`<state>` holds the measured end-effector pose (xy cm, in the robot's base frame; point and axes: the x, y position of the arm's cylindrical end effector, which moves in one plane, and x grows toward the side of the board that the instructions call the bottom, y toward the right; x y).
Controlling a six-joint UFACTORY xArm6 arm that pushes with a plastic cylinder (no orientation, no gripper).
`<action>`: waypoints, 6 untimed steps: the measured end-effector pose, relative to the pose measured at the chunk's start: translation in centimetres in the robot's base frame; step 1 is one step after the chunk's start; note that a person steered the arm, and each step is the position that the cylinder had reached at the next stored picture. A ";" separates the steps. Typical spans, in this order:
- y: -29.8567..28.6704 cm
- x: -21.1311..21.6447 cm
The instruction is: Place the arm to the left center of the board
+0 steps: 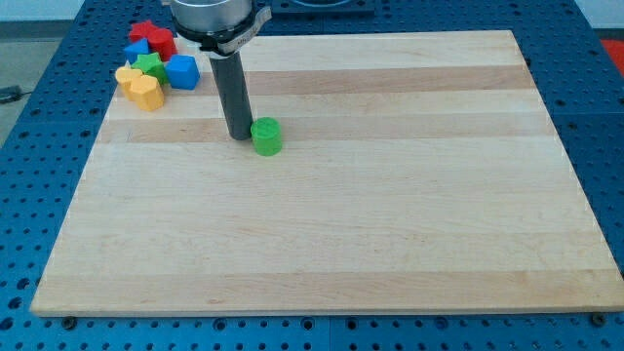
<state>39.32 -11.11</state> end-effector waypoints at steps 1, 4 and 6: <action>-0.8 0.0; -5.1 0.0; -9.8 0.3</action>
